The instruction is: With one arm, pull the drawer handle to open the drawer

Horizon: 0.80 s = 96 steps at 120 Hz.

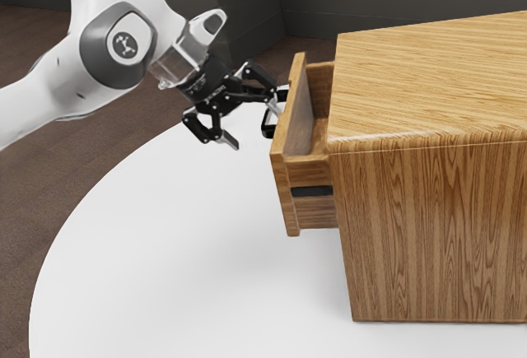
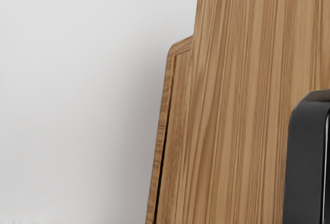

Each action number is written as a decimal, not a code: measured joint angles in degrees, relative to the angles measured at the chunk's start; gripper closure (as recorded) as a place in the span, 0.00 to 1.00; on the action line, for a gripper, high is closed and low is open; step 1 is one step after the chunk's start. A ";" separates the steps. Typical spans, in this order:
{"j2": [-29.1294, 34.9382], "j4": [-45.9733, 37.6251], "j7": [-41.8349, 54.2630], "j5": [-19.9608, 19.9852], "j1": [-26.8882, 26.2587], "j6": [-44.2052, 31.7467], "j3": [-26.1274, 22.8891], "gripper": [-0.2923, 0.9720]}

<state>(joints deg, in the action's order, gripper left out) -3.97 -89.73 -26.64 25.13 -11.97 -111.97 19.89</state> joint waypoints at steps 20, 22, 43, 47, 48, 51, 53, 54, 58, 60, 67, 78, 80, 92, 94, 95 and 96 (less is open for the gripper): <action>3.10 -3.10 0.04 0.01 0.07 0.00 0.95 0.23; 3.46 -3.50 0.05 0.01 0.00 0.00 1.09 0.23; 6.76 -7.31 0.08 0.02 -1.14 -0.01 3.05 0.23; 7.22 -7.85 0.09 0.02 -1.30 -0.01 3.58 0.23; 7.32 -7.97 0.09 0.01 -1.31 -0.01 3.71 0.23; 7.71 -8.39 0.10 0.01 -1.35 -0.01 4.08 0.23; 8.02 -8.68 0.10 0.00 -1.37 -0.01 4.36 0.23; 8.15 -8.80 0.11 0.00 -1.34 -0.01 4.49 0.23; 8.71 -9.30 0.12 -0.01 -1.13 -0.01 4.98 0.23; 8.97 -9.53 0.13 -0.02 -1.05 0.00 5.30 0.23; 9.82 -10.36 0.16 -0.04 -0.32 0.00 6.11 0.23; 11.58 -11.70 0.21 -0.07 0.28 0.03 7.10 0.23; 11.95 -11.92 0.23 -0.09 0.34 0.08 7.28 0.23; 17.02 -12.01 0.24 -3.10 0.68 1.93 8.12 0.23; 18.12 -11.98 0.24 -3.89 1.27 2.49 8.15 0.23; 18.64 -11.95 0.24 -4.33 1.57 2.80 8.17 0.23; 19.10 -11.93 0.24 -4.74 1.86 3.10 8.18 0.23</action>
<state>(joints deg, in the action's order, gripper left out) 15.13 -101.66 -26.40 20.39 -10.11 -108.87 28.07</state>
